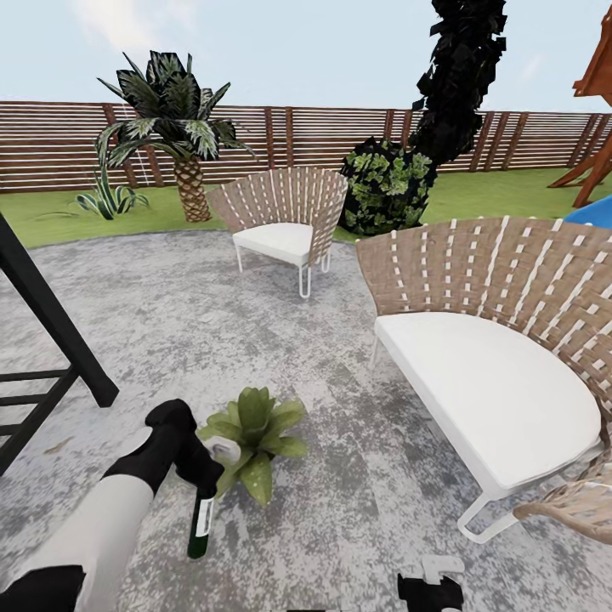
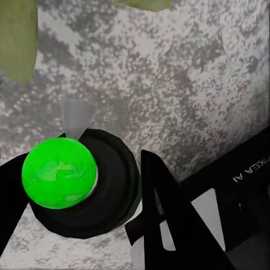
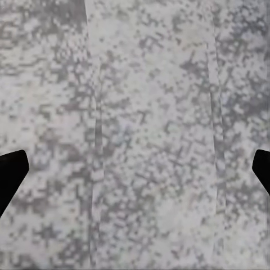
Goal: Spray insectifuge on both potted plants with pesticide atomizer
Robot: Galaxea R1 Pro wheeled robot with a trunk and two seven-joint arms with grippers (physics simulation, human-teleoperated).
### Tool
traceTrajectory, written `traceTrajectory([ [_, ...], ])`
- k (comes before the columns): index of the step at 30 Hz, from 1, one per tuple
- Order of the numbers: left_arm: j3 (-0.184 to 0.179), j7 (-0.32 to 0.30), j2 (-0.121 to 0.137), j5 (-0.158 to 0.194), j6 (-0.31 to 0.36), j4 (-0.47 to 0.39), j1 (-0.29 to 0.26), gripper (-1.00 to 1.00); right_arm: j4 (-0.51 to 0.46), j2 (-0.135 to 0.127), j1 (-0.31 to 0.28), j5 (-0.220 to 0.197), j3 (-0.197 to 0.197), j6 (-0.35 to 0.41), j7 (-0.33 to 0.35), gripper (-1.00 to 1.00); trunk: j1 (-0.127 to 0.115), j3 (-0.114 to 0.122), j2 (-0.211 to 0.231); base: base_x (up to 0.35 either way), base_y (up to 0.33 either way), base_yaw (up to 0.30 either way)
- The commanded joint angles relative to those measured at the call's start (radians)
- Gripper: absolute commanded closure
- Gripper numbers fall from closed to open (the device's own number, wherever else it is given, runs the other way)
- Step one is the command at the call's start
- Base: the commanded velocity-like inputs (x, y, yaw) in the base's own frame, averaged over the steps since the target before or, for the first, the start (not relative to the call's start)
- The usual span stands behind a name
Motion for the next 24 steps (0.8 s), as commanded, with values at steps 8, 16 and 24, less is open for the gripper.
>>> traceTrajectory([
  [8, -0.024, -0.081, 0.008, -0.018, 0.01, 0.082, -0.065, 1.0, -0.001, 0.0, 0.0, -0.006, 0.009, 0.001, -0.003, -1.0, 0.0, -0.001, 0.0, 0.0, 0.0, 0.0],
  [16, -0.029, -0.113, 0.055, -0.023, 0.008, 0.075, -0.053, 1.0, -0.001, 0.001, -0.001, -0.007, 0.009, 0.0, -0.003, -1.0, 0.0, -0.001, 0.0, 0.0, 0.0, 0.0],
  [24, -0.029, -0.096, 0.063, -0.024, 0.003, 0.077, -0.05, 1.0, -0.001, 0.001, 0.0, -0.007, 0.009, -0.001, -0.004, -1.0, 0.0, 0.002, 0.0, 0.0, 0.0, 0.075],
])
